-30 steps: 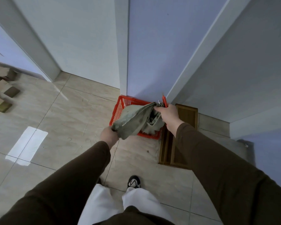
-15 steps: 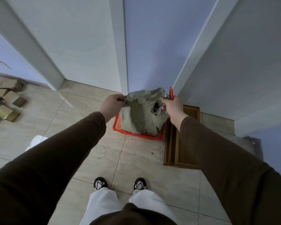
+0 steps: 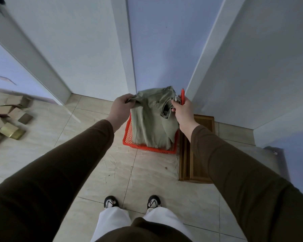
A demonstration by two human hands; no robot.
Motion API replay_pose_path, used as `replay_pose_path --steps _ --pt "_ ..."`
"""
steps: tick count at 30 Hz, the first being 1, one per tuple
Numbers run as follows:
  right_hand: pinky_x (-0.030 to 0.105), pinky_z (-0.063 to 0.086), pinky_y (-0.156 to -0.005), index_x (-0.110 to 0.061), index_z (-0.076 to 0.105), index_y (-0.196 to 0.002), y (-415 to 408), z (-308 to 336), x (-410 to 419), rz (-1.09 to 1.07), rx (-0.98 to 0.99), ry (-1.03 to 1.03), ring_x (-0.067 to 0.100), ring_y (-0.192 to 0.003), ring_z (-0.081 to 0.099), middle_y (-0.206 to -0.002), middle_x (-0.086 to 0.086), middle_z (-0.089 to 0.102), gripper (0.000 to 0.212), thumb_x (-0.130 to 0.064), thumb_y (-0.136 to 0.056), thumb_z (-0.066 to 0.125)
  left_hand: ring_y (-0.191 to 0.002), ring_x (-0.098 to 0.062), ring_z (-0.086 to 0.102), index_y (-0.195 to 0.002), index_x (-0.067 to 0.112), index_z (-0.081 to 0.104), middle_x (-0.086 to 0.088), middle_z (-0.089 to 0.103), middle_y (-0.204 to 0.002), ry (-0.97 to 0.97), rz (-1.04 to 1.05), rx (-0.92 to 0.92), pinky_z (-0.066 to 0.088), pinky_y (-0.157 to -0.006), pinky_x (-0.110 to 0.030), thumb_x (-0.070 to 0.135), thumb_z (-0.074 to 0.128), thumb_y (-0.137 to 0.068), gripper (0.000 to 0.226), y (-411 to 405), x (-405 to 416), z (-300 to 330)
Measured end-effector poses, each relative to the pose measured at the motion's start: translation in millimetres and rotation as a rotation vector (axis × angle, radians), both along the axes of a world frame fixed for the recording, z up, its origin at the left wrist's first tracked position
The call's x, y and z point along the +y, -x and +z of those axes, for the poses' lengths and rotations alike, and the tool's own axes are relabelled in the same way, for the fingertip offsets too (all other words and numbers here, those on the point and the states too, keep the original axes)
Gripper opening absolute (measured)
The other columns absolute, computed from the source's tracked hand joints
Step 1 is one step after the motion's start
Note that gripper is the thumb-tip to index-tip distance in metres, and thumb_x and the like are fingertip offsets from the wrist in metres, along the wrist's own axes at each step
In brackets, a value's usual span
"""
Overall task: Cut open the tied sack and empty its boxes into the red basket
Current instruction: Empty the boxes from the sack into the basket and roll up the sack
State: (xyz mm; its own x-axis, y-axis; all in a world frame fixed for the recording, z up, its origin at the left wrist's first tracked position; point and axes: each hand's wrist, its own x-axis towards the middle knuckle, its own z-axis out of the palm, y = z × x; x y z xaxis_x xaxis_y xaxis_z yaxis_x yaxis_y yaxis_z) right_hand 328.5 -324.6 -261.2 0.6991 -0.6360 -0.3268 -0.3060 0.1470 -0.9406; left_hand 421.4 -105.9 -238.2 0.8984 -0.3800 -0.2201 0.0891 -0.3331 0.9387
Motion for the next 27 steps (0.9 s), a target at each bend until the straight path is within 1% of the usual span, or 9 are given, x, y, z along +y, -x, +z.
replay_pose_path --steps 2,5,9,12,16,19,21,24,27 --pt "0.015 0.051 -0.057 -0.038 0.064 -0.110 -1 7 2 -0.020 -0.050 -0.009 0.004 -0.058 0.059 -0.094 -0.003 0.067 0.029 -0.010 -0.100 0.069 -0.095 -0.015 0.077 -0.097 0.018 0.075 -0.001 0.079 -0.096 0.076 0.037 0.008 0.055 -0.078 -0.014 -0.001 0.050 -0.102 0.032 0 -1 4" --pt "0.012 0.049 -0.051 -0.024 0.063 -0.130 2 14 7 0.068 0.017 -0.018 0.008 -0.065 0.064 -0.101 -0.002 0.070 0.031 -0.012 -0.102 0.067 -0.093 -0.021 0.069 -0.091 0.022 0.073 0.004 0.075 -0.088 -0.015 0.013 0.037 0.052 -0.075 -0.019 -0.001 0.049 -0.102 0.035 3 -4 5" --pt "0.014 0.050 -0.050 -0.032 0.063 -0.104 -4 35 4 -0.026 -0.103 -0.008 0.000 -0.057 0.066 -0.091 -0.002 0.067 0.025 -0.007 -0.100 0.067 -0.091 -0.009 0.077 -0.092 0.020 0.074 0.004 0.077 -0.091 0.116 0.076 -0.038 0.058 -0.087 -0.020 -0.003 0.048 -0.101 0.036 -2 -6 20" --pt "0.015 0.050 -0.049 -0.028 0.062 -0.112 -2 46 7 0.030 -0.078 -0.022 0.006 -0.063 0.067 -0.091 -0.005 0.067 0.022 -0.009 -0.101 0.067 -0.078 -0.002 0.073 -0.091 0.020 0.073 0.011 0.076 -0.080 0.061 0.035 -0.004 0.052 -0.071 -0.009 -0.005 0.049 -0.100 0.036 0 -8 27" --pt "0.015 0.053 -0.053 -0.030 0.063 -0.106 -6 66 9 -0.020 -0.169 -0.017 0.002 -0.065 0.067 -0.087 -0.004 0.065 0.025 -0.006 -0.101 0.066 -0.084 -0.005 0.072 -0.091 0.016 0.072 0.012 0.076 -0.081 0.137 0.061 -0.082 0.057 -0.085 -0.020 -0.006 0.048 -0.099 0.034 -3 -12 43" --pt "0.016 0.055 -0.056 -0.030 0.063 -0.105 -10 80 13 0.004 -0.205 0.016 0.001 -0.067 0.068 -0.088 -0.004 0.066 0.025 -0.006 -0.101 0.067 -0.062 0.011 0.061 -0.089 0.019 0.070 0.022 0.069 -0.066 0.136 0.038 -0.099 0.048 -0.067 -0.009 -0.006 0.046 -0.099 0.036 -3 -11 52" --pt "0.018 0.055 -0.059 -0.026 0.061 -0.113 -9 83 17 0.063 -0.167 0.017 0.009 -0.074 0.066 -0.091 -0.004 0.064 0.023 -0.006 -0.102 0.064 -0.055 0.012 0.056 -0.088 0.020 0.070 0.017 0.066 -0.067 0.080 0.014 -0.078 0.044 -0.065 -0.011 -0.004 0.047 -0.100 0.036 1 -11 54" --pt "0.016 0.054 -0.060 -0.029 0.063 -0.103 -13 98 17 0.039 -0.249 0.070 0.003 -0.074 0.069 -0.088 -0.005 0.064 0.024 -0.006 -0.101 0.066 -0.068 0.008 0.064 -0.088 0.018 0.070 0.019 0.071 -0.070 0.195 0.038 -0.122 0.049 -0.071 -0.011 -0.007 0.044 -0.100 0.038 1 -10 70" --pt "0.013 0.053 -0.061 -0.032 0.063 -0.100 -17 114 18 0.071 -0.288 0.146 -0.004 -0.075 0.070 -0.087 -0.008 0.064 0.025 -0.008 -0.101 0.067 -0.079 -0.008 0.062 -0.093 0.016 0.070 0.008 0.068 -0.079 0.241 0.038 -0.125 0.047 -0.075 -0.019 -0.006 0.043 -0.101 0.036 3 -12 86"
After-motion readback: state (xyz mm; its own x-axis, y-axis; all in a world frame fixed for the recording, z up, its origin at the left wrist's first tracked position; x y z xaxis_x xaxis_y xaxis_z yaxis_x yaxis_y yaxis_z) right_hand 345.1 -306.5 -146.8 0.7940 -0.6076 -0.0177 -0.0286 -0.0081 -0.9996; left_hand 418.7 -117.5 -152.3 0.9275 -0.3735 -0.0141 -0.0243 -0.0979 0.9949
